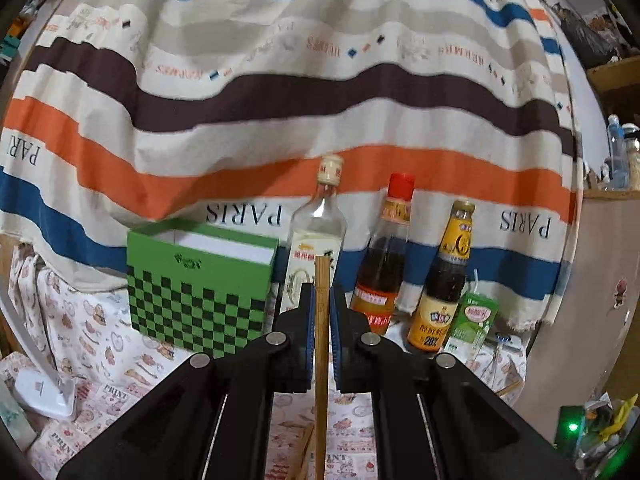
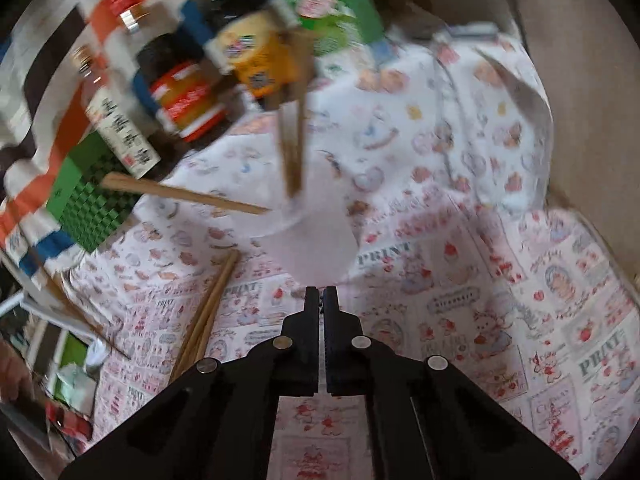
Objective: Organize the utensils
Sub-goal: 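Lift both held chopsticks upright and carry them toward the cup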
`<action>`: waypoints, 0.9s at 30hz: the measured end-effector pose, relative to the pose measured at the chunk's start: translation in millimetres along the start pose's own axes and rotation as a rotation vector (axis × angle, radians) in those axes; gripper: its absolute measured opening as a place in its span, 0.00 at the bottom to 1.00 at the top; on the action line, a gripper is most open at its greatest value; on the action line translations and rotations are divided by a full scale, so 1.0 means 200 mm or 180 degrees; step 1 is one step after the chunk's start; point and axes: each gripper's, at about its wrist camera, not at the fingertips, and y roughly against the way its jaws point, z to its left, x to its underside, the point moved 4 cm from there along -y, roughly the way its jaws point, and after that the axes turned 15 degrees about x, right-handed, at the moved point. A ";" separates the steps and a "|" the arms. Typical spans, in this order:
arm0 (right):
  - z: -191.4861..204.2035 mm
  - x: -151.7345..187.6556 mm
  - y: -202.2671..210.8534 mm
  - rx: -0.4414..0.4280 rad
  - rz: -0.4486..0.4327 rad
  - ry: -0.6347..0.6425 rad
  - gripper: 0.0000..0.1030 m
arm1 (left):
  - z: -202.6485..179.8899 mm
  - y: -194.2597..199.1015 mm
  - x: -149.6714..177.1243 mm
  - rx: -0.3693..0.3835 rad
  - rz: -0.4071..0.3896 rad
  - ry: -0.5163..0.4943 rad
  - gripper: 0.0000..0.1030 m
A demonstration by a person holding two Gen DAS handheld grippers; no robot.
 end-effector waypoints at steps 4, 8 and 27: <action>0.04 -0.05 0.09 0.0101 -0.0206 0.0141 0.02 | 0.03 -0.08 0.06 -0.0096 0.0359 0.0017 0.06; 0.05 -0.10 0.19 0.0179 -0.0403 0.0226 0.02 | 0.09 -0.16 0.13 -0.0291 0.0856 0.0059 0.06; 0.24 -0.51 0.49 0.0465 -0.1158 0.0440 0.02 | -0.08 -0.24 -0.08 0.0100 0.0714 -0.0073 0.06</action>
